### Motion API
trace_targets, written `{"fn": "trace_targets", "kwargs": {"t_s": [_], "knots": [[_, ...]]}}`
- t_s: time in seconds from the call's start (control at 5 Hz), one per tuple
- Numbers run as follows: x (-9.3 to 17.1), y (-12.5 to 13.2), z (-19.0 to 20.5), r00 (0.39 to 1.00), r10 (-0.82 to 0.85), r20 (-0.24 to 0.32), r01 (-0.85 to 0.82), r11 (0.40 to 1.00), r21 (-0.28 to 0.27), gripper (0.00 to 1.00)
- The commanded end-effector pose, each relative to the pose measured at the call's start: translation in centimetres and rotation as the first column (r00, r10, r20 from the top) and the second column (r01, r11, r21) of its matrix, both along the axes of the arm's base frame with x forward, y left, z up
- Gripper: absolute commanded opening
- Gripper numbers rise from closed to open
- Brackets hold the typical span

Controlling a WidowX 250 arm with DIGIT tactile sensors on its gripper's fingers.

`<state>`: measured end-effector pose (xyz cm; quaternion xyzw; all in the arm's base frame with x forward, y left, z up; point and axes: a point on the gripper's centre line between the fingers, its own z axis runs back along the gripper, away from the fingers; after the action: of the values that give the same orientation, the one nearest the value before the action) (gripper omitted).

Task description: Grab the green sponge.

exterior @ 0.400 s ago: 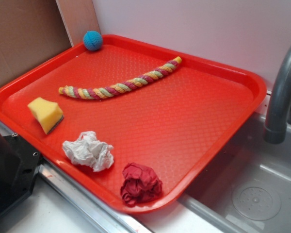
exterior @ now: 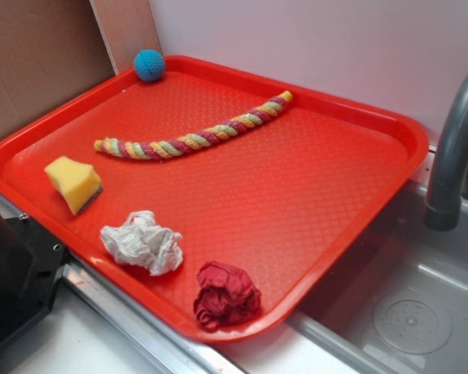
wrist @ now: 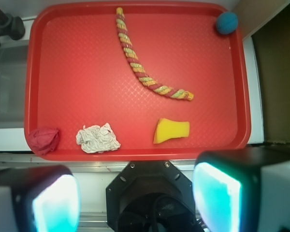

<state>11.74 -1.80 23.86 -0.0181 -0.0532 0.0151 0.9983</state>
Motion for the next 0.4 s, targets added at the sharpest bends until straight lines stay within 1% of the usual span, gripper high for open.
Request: {"fn": "trace_targets", "kwargs": {"t_s": [0.0,0.2], "knots": [[3.8,1.8,-6.0,0.980,0.183,-0.074,-0.184,0.983,-0.015,1.00],[4.6,3.6,-9.5,0.907,0.415,-0.075,-0.417,0.909,-0.003,1.00]]}}
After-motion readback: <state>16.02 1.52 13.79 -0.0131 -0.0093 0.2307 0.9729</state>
